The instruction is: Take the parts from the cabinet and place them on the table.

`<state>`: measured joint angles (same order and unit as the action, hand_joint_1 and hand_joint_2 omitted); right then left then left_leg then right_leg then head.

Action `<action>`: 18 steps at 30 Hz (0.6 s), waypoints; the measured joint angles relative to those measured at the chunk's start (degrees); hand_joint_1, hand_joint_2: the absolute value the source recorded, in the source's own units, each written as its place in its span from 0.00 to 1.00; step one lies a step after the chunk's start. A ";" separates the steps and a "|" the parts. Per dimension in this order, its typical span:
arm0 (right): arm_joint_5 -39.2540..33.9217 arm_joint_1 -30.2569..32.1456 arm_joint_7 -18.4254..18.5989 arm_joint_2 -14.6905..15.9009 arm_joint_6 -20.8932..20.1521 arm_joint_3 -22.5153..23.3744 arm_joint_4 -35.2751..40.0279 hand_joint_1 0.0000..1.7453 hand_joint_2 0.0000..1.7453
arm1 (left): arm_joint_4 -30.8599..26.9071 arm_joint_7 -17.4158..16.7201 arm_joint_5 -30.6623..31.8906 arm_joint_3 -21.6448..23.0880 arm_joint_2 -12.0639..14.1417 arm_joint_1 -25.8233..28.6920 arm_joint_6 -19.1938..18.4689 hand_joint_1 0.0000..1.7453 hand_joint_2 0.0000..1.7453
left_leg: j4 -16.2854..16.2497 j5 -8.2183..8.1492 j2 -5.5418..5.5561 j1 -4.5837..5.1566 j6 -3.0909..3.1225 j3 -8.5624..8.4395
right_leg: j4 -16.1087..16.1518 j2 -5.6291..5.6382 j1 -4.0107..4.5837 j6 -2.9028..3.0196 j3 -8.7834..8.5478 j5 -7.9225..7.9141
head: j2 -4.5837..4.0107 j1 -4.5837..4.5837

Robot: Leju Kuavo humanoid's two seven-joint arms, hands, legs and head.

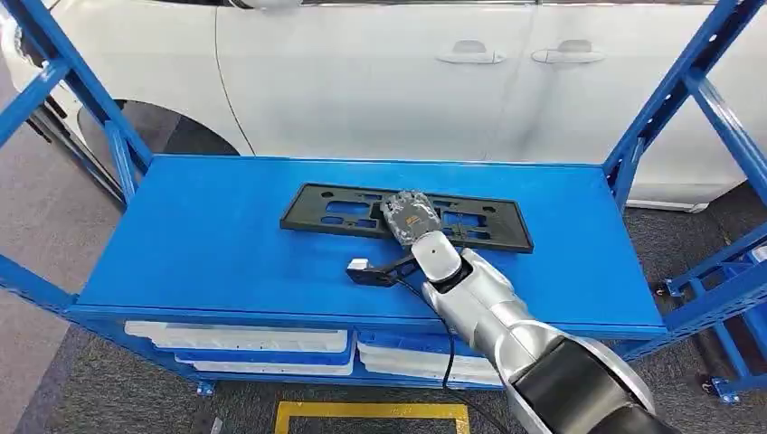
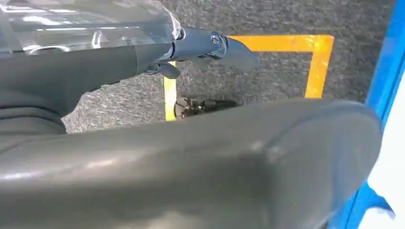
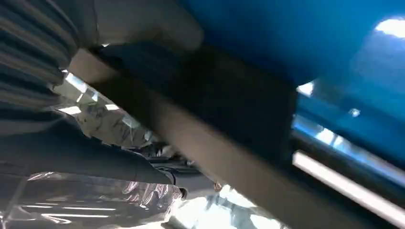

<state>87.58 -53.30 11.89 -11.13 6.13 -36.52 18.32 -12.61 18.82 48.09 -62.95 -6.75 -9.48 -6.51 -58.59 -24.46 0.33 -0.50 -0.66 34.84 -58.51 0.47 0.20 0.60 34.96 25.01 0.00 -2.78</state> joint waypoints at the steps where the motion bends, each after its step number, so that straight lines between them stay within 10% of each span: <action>1: -0.18 -0.02 -0.04 -0.02 -0.84 0.07 -0.11 1.00 1.00 | 0.00 0.00 0.00 0.00 0.00 0.01 0.18 0.00 0.00 | -0.04 -0.06 0.05 0.07 0.32 0.04 | 0.17 -0.02 -0.04 -0.24 -0.12 -0.02 | 0.00 -0.02; 4: -0.33 -0.41 -0.13 0.00 -2.28 0.44 -0.20 1.00 1.00 | 0.00 -0.02 -0.04 0.00 -0.15 -0.05 0.33 0.00 0.00 | 0.76 0.40 -0.02 -0.55 1.43 -0.34 | -1.81 -0.11 -0.02 -1.21 0.61 1.70 | 0.00 0.00; 7: -0.33 -0.58 -0.61 0.02 -2.63 0.46 -0.26 1.00 1.00 | 0.00 0.24 -0.20 0.00 -0.13 -0.16 0.39 0.00 0.00 | 0.70 0.37 -0.10 -0.52 1.67 -0.31 | -14.47 -0.14 -0.40 -1.77 6.71 7.50 | 0.00 0.00; 9: -0.13 -0.52 -1.02 0.02 -2.39 0.48 -0.31 1.00 1.00 | 0.00 0.70 -0.35 0.00 -0.13 -0.10 0.31 0.00 0.00 | 0.63 0.29 -0.09 -0.54 1.65 -0.35 | -18.20 -0.15 -0.65 -1.93 9.05 7.35 | 0.00 0.00; 14: 0.15 -1.05 -1.86 -0.11 -2.06 0.48 -0.18 1.00 1.00 | 0.02 1.44 -0.77 0.00 -0.26 -0.18 -0.09 0.00 0.00 | 0.26 -0.16 0.07 -0.55 1.09 -0.55 | -1.43 -0.17 -0.87 -1.22 1.61 -1.39 | 0.00 0.00; 18: -0.79 -1.15 -3.17 -0.35 -0.27 0.63 0.02 1.00 1.00 | 0.02 3.89 -0.74 0.02 -0.24 -0.28 -1.73 0.00 0.00 | 0.49 -0.11 0.11 -0.33 -0.22 -0.35 | -0.33 -0.11 -0.28 -0.29 1.43 -0.86 | 0.00 0.00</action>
<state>86.79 -54.45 8.72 -11.47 5.86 -35.89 18.34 -12.59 22.71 47.34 -62.93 -6.99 -9.76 -8.24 -58.10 -24.57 0.44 -0.83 -0.88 34.48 -58.84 0.36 -0.07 0.31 36.39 24.15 0.00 -2.78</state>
